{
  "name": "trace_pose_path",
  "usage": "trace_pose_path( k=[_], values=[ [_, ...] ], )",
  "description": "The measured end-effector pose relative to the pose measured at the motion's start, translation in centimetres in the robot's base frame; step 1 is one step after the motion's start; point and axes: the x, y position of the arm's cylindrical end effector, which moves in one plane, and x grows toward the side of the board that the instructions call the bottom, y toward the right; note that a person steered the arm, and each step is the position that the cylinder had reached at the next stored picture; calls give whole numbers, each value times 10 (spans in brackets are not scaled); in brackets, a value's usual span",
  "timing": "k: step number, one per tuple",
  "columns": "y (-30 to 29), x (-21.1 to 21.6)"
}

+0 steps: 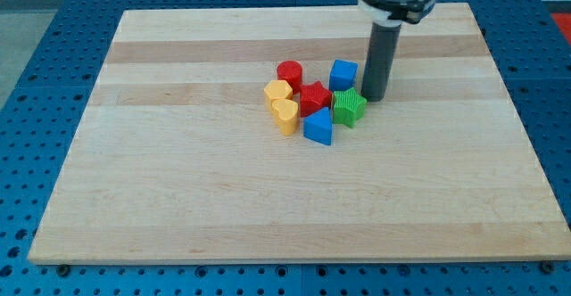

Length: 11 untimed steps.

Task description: Place the green circle and the blue cube diagonal to each other

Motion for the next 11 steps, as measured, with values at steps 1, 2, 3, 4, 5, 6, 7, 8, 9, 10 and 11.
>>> trace_pose_path(
  k=[1,2,3,4,5,6,7,8,9,10,11],
  values=[
    [8,-16],
    [10,-27],
    [8,-35],
    [3,-31],
    [3,-18],
    [-3,-16],
    [-21,-19],
    [-25,-23],
    [-25,-25],
    [-28,-25],
    [-32,-25]
  ],
)
